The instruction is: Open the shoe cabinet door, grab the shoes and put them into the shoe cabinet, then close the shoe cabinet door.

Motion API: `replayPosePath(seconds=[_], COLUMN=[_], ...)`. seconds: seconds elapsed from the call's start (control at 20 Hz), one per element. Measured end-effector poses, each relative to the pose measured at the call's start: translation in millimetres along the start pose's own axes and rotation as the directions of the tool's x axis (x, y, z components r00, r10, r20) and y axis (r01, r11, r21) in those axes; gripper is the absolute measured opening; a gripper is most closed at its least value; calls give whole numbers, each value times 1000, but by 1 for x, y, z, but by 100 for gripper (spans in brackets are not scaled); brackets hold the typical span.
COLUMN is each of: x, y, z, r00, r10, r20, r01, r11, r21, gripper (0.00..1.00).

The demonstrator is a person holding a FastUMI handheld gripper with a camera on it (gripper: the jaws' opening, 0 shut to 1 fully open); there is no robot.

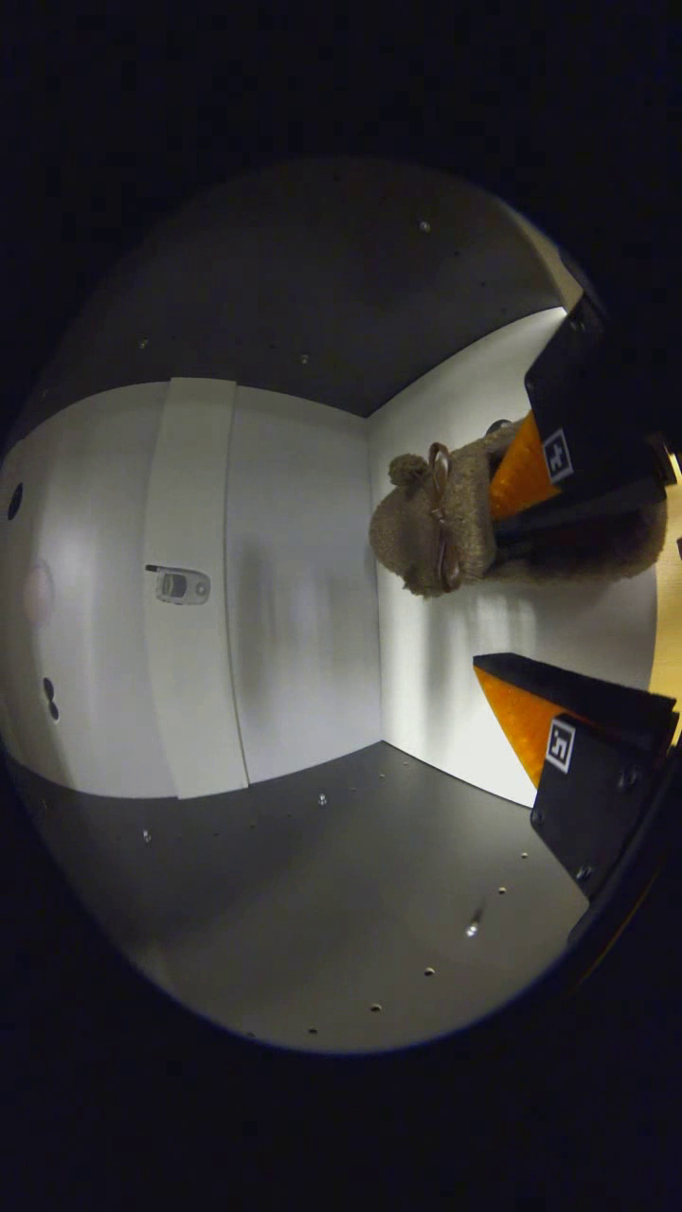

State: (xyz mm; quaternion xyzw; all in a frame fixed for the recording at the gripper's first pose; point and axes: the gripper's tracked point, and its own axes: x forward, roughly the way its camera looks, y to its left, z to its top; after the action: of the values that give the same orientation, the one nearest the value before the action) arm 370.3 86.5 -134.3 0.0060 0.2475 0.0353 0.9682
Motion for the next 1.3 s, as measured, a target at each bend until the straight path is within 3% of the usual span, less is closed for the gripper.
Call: replayPosePath(seconds=[0.15, 0.4, 0.65, 1.0, 1.3], x=[-25, -100, -198, -350, -442], y=[1, -15, -25, -31, -52], z=[6, 35, 38, -6, -53], r00=[998, 971, 942, 921, 920], r10=[7, -11, -2, 44, 80], r20=[58, 238, 335, 387, 384], r01=[-8, 0, -16, -43, -74], r11=[1000, 999, 999, 999, 997], r21=[17, 49, 50, -11, -30], gripper=[100, 99, 99, 99, 99])
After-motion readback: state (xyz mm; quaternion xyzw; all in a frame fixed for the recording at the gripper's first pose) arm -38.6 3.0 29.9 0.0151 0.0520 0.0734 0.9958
